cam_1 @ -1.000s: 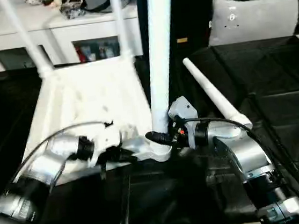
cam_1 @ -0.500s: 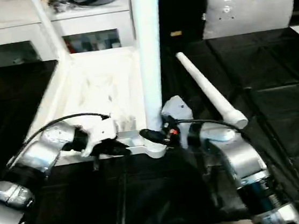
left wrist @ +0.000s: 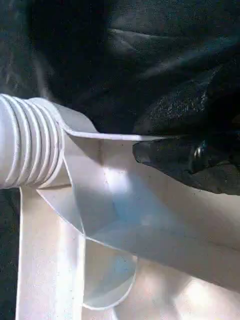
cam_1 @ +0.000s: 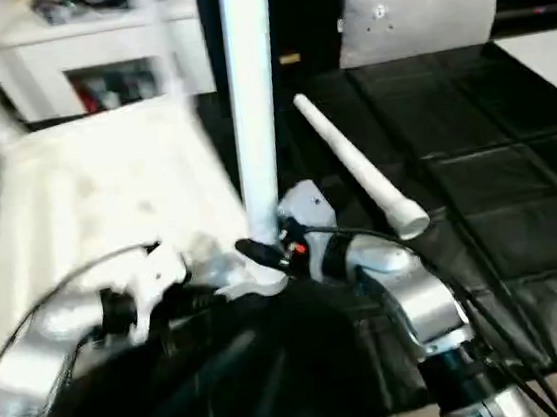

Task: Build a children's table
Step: Rotate leg to tighten

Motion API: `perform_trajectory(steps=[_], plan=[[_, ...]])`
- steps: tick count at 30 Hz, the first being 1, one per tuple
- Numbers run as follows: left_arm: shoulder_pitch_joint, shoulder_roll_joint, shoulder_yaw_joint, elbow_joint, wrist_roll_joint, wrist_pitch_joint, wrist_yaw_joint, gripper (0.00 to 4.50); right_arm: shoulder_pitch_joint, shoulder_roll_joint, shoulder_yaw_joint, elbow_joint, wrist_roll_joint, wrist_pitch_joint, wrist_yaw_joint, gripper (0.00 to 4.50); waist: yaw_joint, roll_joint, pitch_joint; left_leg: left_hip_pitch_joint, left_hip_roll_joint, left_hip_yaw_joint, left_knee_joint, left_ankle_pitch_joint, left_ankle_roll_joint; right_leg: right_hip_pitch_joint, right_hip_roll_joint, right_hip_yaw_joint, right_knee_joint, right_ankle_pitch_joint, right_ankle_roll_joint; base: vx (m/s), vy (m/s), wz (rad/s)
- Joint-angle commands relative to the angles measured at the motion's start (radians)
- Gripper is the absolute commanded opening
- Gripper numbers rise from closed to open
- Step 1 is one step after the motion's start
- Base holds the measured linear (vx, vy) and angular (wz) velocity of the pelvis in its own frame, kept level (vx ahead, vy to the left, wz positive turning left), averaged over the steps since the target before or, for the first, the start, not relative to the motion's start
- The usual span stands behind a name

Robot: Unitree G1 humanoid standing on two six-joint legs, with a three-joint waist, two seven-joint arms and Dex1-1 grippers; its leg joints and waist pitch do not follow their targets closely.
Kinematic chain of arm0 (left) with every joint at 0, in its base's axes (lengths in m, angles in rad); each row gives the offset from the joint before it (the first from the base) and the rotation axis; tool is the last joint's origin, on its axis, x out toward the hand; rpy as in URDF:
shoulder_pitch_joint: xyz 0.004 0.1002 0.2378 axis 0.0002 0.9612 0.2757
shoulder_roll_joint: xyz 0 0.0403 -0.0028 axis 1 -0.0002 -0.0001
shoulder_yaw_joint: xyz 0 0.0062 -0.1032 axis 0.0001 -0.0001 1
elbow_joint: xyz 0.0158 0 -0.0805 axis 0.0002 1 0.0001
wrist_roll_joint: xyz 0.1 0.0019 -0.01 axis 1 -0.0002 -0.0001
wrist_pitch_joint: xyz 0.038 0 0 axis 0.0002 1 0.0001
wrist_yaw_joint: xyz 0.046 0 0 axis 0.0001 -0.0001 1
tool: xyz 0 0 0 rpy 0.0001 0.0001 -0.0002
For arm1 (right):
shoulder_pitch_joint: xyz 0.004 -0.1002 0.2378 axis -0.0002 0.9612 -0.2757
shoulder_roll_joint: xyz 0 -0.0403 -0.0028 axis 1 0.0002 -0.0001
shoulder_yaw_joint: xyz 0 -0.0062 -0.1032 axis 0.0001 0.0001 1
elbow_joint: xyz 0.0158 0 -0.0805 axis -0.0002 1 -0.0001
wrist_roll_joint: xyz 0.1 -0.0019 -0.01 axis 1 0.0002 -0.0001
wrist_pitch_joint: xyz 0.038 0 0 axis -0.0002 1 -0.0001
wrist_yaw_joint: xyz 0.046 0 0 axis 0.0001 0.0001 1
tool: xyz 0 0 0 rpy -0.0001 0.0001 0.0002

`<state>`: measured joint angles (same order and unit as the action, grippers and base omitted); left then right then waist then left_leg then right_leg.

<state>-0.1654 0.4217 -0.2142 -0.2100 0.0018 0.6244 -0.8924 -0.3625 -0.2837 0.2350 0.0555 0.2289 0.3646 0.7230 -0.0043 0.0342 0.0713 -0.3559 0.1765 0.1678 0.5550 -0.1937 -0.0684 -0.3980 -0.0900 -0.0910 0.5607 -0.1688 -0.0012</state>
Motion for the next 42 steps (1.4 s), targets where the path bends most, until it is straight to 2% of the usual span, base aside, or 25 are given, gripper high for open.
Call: perform_trajectory(steps=[1, 2, 4, 6, 7, 9, 10, 12, 13, 14, 16, 17, 19, 20, 21, 22, 25, 29, 32, 34, 35, 38, 39, 41, 42], plan=[[-0.004, -0.013, -0.002, -0.110, -0.034, 0.027, -0.006, 0.00, 0.032, -0.025, -0.033, 0.183, -0.072, 0.091, -0.106, 1.87, 0.019, 0.004, -0.047, -0.014, 0.053, -0.022, -0.075, -0.272, 0.042, 0.044, -0.060, 0.055, -0.064, -0.344, -0.196, 0.000, 0.000, 0.00], [-0.015, -0.027, -0.008, -0.112, -0.033, 0.044, 0.017, 0.00, 0.028, -0.020, -0.035, 0.189, -0.071, 0.089, -0.112, 1.87, 0.021, 0.006, -0.048, -0.013, 0.052, -0.019, -0.072, -0.239, 0.049, 0.043, -0.057, 0.054, -0.060, -0.285, -0.218, 0.000, 0.000, 0.00], [-0.027, -0.039, -0.015, -0.109, -0.031, 0.057, 0.036, 0.00, 0.024, -0.015, -0.038, 0.197, -0.071, 0.085, -0.117, 1.87, 0.029, 0.006, -0.053, -0.010, 0.050, -0.013, -0.066, -0.210, 0.060, 0.047, -0.056, 0.053, -0.057, -0.239, -0.240, 0.000, 0.000, 0.00], [-0.032, -0.040, -0.018, -0.111, -0.032, 0.068, 0.047, 0.00, 0.022, -0.013, -0.039, 0.202, -0.073, 0.079, -0.121, 1.87, 0.036, 0.006, -0.055, -0.009, 0.050, -0.012, -0.064, -0.207, 0.061, 0.049, -0.056, 0.052, -0.056, -0.241, -0.238, 0.000, 0.000, 0.00], [-0.032, -0.038, -0.017, -0.116, -0.033, 0.078, 0.052, 0.00, 0.022, -0.011, -0.039, 0.204, -0.074, 0.077, -0.123, 1.87, 0.038, 0.011, -0.058, -0.007, 0.050, -0.013, -0.063, -0.206, 0.059, 0.051, -0.056, 0.051, -0.054, -0.239, -0.238, 0.000, 0.000, 0.00], [-0.034, -0.031, -0.017, -0.124, -0.027, 0.095, 0.058, 0.00, 0.021, -0.010, -0.040, 0.203, -0.071, 0.075, -0.124, 1.87, 0.042, 0.008, -0.056, -0.006, 0.051, -0.012, -0.064, -0.222, 0.049, 0.051, -0.056, 0.051, -0.056, -0.261, -0.229, 0.000, 0.000, 0.00], [-0.038, -0.029, -0.016, -0.127, -0.026, 0.102, 0.061, 0.00, 0.021, -0.010, -0.039, 0.203, -0.072, 0.072, -0.126, 1.87, 0.044, 0.011, -0.058, -0.004, 0.051, -0.013, -0.063, -0.225, 0.046, 0.051, -0.057, 0.051, -0.056, -0.264, -0.228, 0.000, 0.000, 0.00], [-0.055, -0.016, -0.023, -0.125, -0.015, 0.113, 0.071, 0.00, 0.018, -0.006, -0.040, 0.212, -0.064, 0.065, -0.124, 1.87, 0.047, 0.010, -0.059, -0.004, 0.050, -0.013, -0.062, -0.226, 0.040, 0.051, -0.056, 0.051, -0.055, -0.263, -0.222, 0.000, 0.000, 0.00], [-0.056, -0.015, -0.024, -0.124, -0.015, 0.113, 0.072, 0.00, 0.018, -0.006, -0.040, 0.212, -0.064, 0.064, -0.124, 1.87, 0.049, 0.015, -0.059, -0.004, 0.050, -0.013, -0.062, -0.227, 0.038, 0.051, -0.056, 0.050, -0.054, -0.260, -0.223, 0.000, 0.000, 0.00], [-0.059, -0.013, -0.026, -0.123, -0.014, 0.113, 0.074, 0.00, 0.017, -0.005, -0.040, 0.214, -0.062, 0.063, -0.125, 1.87, 0.048, 0.012, -0.059, -0.005, 0.050, -0.013, -0.061, -0.231, 0.036, 0.051, -0.054, 0.050, -0.054, -0.257, -0.222, 0.000, 0.000, 0.00], [-0.073, 0.005, -0.037, -0.100, -0.004, 0.093, 0.072, 0.00, 0.017, 0.002, -0.050, 0.220, -0.053, 0.062, -0.134, 1.87, 0.049, 0.016, -0.060, -0.004, 0.050, -0.014, -0.060, -0.240, 0.029, 0.052, -0.054, 0.049, -0.053, -0.260, -0.221, 0.000, 0.000, 0.00], [-0.083, 0.012, -0.041, -0.080, 0.001, 0.078, 0.070, 0.00, 0.017, 0.005, -0.056, 0.226, -0.049, 0.057, -0.136, 1.87, 0.050, 0.021, -0.061, -0.003, 0.049, -0.014, -0.059, -0.241, 0.027, 0.052, -0.054, 0.049, -0.053, -0.259, -0.220, 0.000, 0.000, 0.00], [-0.092, 0.016, -0.042, -0.062, 0.001, 0.067, 0.069, 0.00, 0.016, 0.008, -0.062, 0.231, -0.045, 0.052, -0.138, 2.57, 0.052, 0.019, -0.061, -0.002, 0.049, -0.012, -0.057, -0.245, 0.020, 0.052, -0.052, 0.049, -0.054, -0.256, -0.218, 0.000, 0.000, 0.00], [-0.094, 0.016, -0.042, -0.058, 0.000, 0.065, 0.069, 0.00, 0.016, 0.009, -0.063, 0.231, -0.042, 0.053, -0.137, 2.57, 0.053, 0.023, -0.061, -0.001, 0.048, -0.012, -0.057, -0.249, 0.018, 0.052, -0.052, 0.049, -0.055, -0.262, -0.216, 0.000, 0.000, 0.00], [-0.098, 0.016, -0.041, -0.052, -0.003, 0.063, 0.069, 0.00, 0.017, 0.009, -0.064, 0.229, -0.040, 0.052, -0.136, 2.57, 0.054, 0.022, -0.061, 0.001, 0.049, -0.011, -0.057, -0.253, 0.015, 0.050, -0.051, 0.049, -0.056, -0.268, -0.213, 0.000, 0.000, 0.00], [-0.101, 0.018, -0.042, -0.047, -0.005, 0.061, 0.070, 0.00, 0.017, 0.008, -0.064, 0.229, -0.041, 0.051, -0.135, 2.77, 0.056, 0.021, -0.063, 0.003, 0.048, -0.010, -0.055, -0.256, 0.012, 0.049, -0.050, 0.049, -0.056, -0.270, -0.215, 0.000, 0.000, 0.00], [-0.110, 0.021, -0.041, -0.023, -0.012, 0.046, 0.073, 0.00, 0.023, 0.003, -0.061, 0.219, -0.035, 0.050, -0.117, 3.06, 0.062, 0.021, -0.067, 0.001, 0.048, -0.011, -0.052, -0.229, 0.016, 0.053, -0.047, 0.049, -0.045, -0.204, -0.231, 0.000, 0.000, 0.00], [-0.119, 0.025, -0.042, 0.008, -0.017, 0.023, 0.076, 0.00, 0.032, -0.007, -0.054, 0.211, -0.045, 0.036, -0.108, 3.31, 0.068, 0.024, -0.069, 0.002, 0.046, -0.009, -0.048, -0.219, 0.019, 0.054, -0.049, 0.050, -0.046, -0.199, -0.233, 0.000, 0.000, 0.00], [-0.141, 0.031, -0.051, 0.062, -0.013, -0.023, 0.071, 0.00, 0.063, -0.022, -0.071, 0.155, 0.004, 0.069, -0.067, 3.52, 0.074, 0.030, -0.071, 0.005, 0.045, -0.010, -0.045, -0.220, 0.019, 0.054, -0.047, 0.050, -0.043, -0.202, -0.234, 0.000, 0.000, 0.00], [-0.154, 0.030, -0.055, 0.087, -0.012, -0.043, 0.066, 0.00, 0.077, -0.040, -0.067, 0.131, -0.001, 0.066, -0.062, 3.79, 0.077, 0.026, -0.071, 0.003, 0.045, -0.009, -0.044, -0.208, 0.021, 0.056, -0.046, 0.049, -0.044, -0.196, -0.226, 0.000, 0.000, 0.00], [-0.160, 0.029, -0.057, 0.099, -0.011, -0.051, 0.066, 0.00, 0.082, -0.044, -0.070, 0.126, 0.002, 0.063, -0.061, 3.88, 0.079, 0.028, -0.072, 0.002, 0.045, -0.009, -0.042, -0.210, 0.023, 0.055, -0.047, 0.050, -0.043, -0.205, -0.227, 0.000, 0.000, 0.00], [-0.180, 0.030, -0.065, 0.144, -0.010, -0.085, 0.058, 0.00, 0.110, -0.056, -0.086, 0.097, 0.021, 0.056, -0.045, 4.08, 0.085, 0.027, -0.071, 0.002, 0.042, -0.008, -0.041, -0.216, 0.027, 0.056, -0.050, 0.049, -0.049, -0.268, -0.204, 0.000, 0.000, 0.00], [-0.187, 0.028, -0.066, 0.161, -0.009, -0.097, 0.055, 0.00, 0.120, -0.061, -0.088, 0.088, 0.024, 0.046, -0.038, 4.31, 0.088, 0.030, -0.073, 0.002, 0.042, -0.008, -0.040, -0.213, 0.029, 0.055, -0.050, 0.049, -0.051, -0.284, -0.194, 0.000, 0.000, 0.00], [-0.198, 0.030, -0.074, 0.190, -0.008, -0.123, 0.048, 0.00, 0.141, -0.072, -0.089, 0.071, 0.029, 0.031, -0.020, 4.36, 0.089, 0.029, -0.073, 0.001, 0.043, -0.008, -0.039, -0.209, 0.028, 0.055, -0.049, 0.048, -0.053, -0.292, -0.187, 0.000, 0.000, 0.00], [-0.211, 0.034, -0.086, 0.222, -0.007, -0.161, 0.034, 0.00, 0.169, -0.097, -0.081, 0.050, 0.023, -0.010, 0.007, 4.47, 0.093, 0.030, -0.077, 0.000, 0.042, -0.008, -0.037, -0.202, 0.033, 0.055, -0.049, 0.046, -0.054, -0.287, -0.179, 0.000, 0.000, 0.00]])
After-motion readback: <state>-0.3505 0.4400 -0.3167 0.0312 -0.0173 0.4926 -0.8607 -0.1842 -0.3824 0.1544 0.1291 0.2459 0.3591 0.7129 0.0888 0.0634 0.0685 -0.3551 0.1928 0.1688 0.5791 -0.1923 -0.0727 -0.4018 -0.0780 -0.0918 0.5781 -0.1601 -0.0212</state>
